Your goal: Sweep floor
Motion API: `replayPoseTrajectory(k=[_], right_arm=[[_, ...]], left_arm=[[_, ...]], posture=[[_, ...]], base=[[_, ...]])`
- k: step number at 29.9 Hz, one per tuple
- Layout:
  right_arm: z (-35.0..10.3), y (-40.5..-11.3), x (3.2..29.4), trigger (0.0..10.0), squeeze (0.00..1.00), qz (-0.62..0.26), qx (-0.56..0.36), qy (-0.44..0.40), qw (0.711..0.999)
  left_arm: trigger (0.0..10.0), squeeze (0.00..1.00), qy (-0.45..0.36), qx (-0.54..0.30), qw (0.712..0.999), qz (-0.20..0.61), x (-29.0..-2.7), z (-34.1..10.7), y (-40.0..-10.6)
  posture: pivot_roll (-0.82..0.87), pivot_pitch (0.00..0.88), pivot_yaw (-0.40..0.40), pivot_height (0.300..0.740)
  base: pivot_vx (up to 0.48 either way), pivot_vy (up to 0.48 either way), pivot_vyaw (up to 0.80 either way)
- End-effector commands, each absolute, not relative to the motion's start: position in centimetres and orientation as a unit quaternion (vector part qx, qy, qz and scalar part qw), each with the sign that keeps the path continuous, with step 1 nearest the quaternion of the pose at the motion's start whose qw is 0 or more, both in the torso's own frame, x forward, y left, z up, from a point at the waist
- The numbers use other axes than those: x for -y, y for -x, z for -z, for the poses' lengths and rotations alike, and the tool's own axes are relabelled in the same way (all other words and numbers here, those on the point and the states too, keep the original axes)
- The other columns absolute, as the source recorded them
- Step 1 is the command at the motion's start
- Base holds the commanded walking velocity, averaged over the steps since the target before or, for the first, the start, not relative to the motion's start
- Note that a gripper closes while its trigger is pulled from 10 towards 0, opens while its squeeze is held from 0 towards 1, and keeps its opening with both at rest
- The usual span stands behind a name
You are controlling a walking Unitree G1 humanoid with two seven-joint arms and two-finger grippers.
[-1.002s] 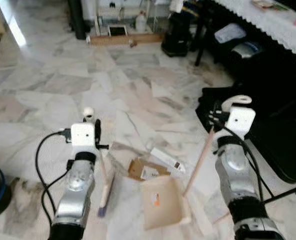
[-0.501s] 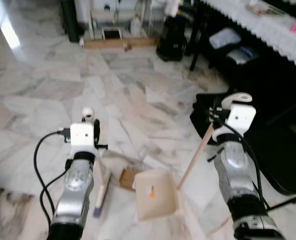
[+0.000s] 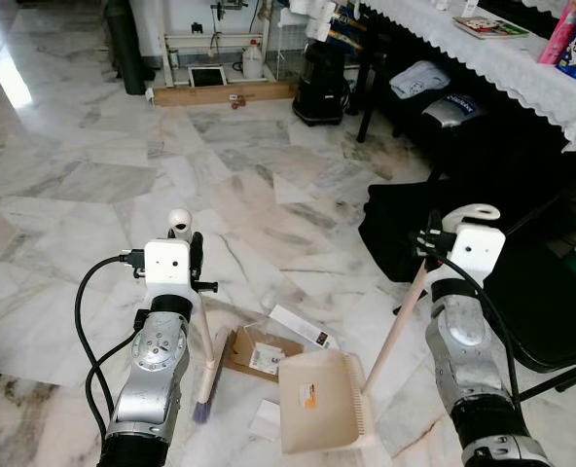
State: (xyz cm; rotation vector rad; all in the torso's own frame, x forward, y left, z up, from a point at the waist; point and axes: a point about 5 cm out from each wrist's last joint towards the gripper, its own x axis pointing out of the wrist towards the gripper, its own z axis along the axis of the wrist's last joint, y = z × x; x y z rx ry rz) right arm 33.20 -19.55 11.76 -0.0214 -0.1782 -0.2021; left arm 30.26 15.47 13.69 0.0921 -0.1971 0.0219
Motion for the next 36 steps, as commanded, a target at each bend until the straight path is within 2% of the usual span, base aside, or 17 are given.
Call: replayPoseTrajectory(k=[1,14,29,36], right_arm=[[-11.9,-33.1,20.1,10.0,0.0,0.11,0.099,0.016,0.989],[-9.4,-33.2,20.3,10.0,0.0,0.102,0.059,0.046,0.992],[-7.7,-33.1,19.0,10.0,0.0,0.081,0.03,0.054,0.995],[-9.2,-33.5,19.2,10.0,0.0,0.095,0.079,0.071,0.99]], left_arm=[[10.0,0.0,-0.039,0.113,0.993,0.009,-14.7,-14.5,-30.4],[10.0,0.0,-0.021,0.102,0.993,0.055,-13.2,-14.4,-30.5],[10.0,0.0,-0.023,0.097,0.993,0.07,-13.7,-15.1,-30.3],[10.0,0.0,-0.026,0.101,0.992,0.064,-14.0,-15.3,-30.3]], posture=[[0.08,0.086,-0.081,0.74],[0.08,0.096,-0.073,0.74],[0.13,0.126,-0.054,0.74],[0.12,0.145,-0.039,0.74]], base=[[0.0,0.0,0.0],[0.0,0.0,0.0],[0.0,0.0,0.0],[0.0,0.0,0.0]])
